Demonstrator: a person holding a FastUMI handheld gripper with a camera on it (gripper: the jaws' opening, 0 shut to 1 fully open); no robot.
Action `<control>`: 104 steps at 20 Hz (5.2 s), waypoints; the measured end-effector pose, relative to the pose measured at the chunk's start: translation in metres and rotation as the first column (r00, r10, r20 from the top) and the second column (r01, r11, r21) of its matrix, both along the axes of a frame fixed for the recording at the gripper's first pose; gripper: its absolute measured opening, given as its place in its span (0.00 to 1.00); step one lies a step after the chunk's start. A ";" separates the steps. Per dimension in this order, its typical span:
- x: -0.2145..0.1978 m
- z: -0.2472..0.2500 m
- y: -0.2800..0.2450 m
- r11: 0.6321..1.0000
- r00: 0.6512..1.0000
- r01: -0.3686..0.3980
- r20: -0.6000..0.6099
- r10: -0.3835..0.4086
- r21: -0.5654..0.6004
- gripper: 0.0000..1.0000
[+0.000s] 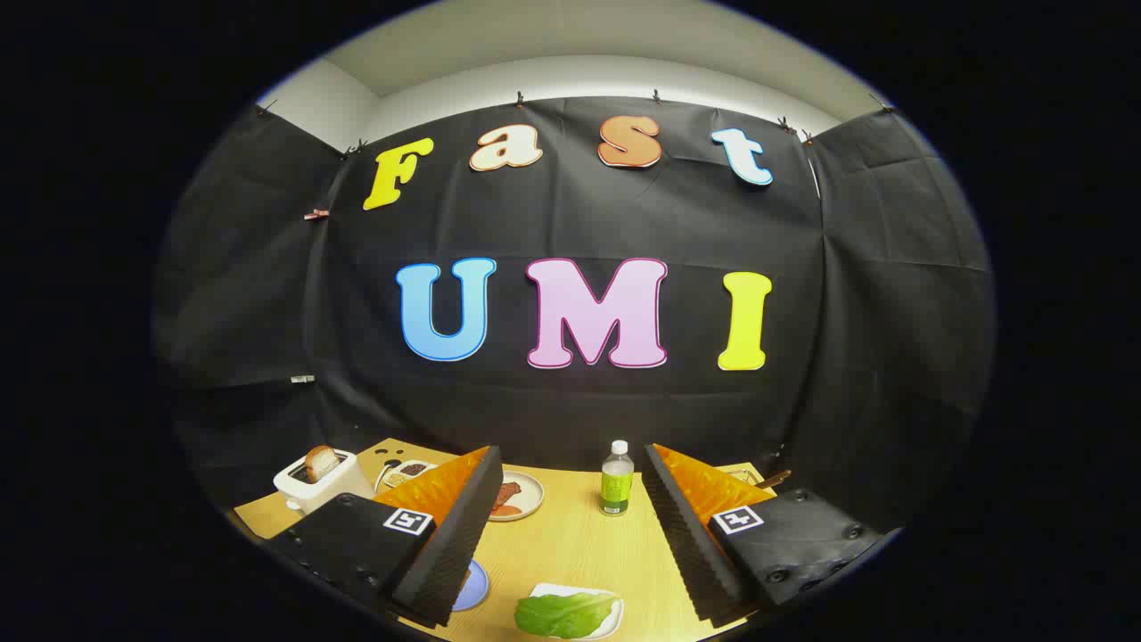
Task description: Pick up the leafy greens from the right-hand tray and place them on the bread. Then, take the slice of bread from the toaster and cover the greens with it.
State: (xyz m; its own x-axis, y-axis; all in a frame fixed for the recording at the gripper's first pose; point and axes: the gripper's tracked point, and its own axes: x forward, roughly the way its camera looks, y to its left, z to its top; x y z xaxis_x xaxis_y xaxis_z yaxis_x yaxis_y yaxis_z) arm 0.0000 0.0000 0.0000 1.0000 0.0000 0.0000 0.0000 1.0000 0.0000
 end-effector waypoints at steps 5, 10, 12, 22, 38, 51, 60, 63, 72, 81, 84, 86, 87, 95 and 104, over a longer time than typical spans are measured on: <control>0.001 -0.008 -0.001 1.000 1.000 -0.003 -0.014 0.003 -0.002 0.98; 0.004 -0.012 -0.006 1.000 1.000 0.004 -0.021 -0.004 0.001 0.98; 0.005 -0.014 -0.009 1.000 1.000 0.008 -0.024 -0.008 0.003 0.98; 0.002 -0.026 -0.014 0.999 0.998 0.020 -0.054 -0.019 0.026 0.98; 0.002 -0.163 -0.014 0.999 0.946 0.041 -0.323 -0.032 0.021 0.98; 0.024 -0.328 0.001 0.999 0.817 0.034 -0.576 -0.023 0.009 0.98; 0.021 -0.384 0.006 0.999 0.744 0.036 -0.666 -0.047 -0.031 1.00; 0.021 -0.391 0.007 0.998 0.723 0.059 -0.690 -0.046 -0.005 1.00; 0.021 -0.399 0.019 0.999 0.703 0.046 -0.711 -0.039 -0.010 0.75; 0.019 -0.395 0.027 0.994 0.667 0.026 -0.743 0.061 0.106 0.06; 0.019 -0.393 0.030 0.974 0.633 0.032 -0.759 0.153 0.224 0.05; 0.022 -0.385 0.026 0.971 0.643 0.049 -0.751 0.149 0.234 0.05; 0.022 -0.377 0.024 0.973 0.650 0.047 -0.746 0.142 0.226 0.05; 0.029 -0.299 0.018 0.982 0.737 0.002 -0.664 0.128 0.191 0.05; 0.045 -0.234 0.078 0.972 0.783 -0.119 -0.583 0.217 0.202 0.05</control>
State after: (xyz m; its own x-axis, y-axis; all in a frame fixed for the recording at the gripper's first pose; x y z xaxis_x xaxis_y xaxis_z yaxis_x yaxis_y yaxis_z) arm 0.0445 0.0780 -0.2343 0.7829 0.2173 -0.5830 -0.1195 0.9721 0.2019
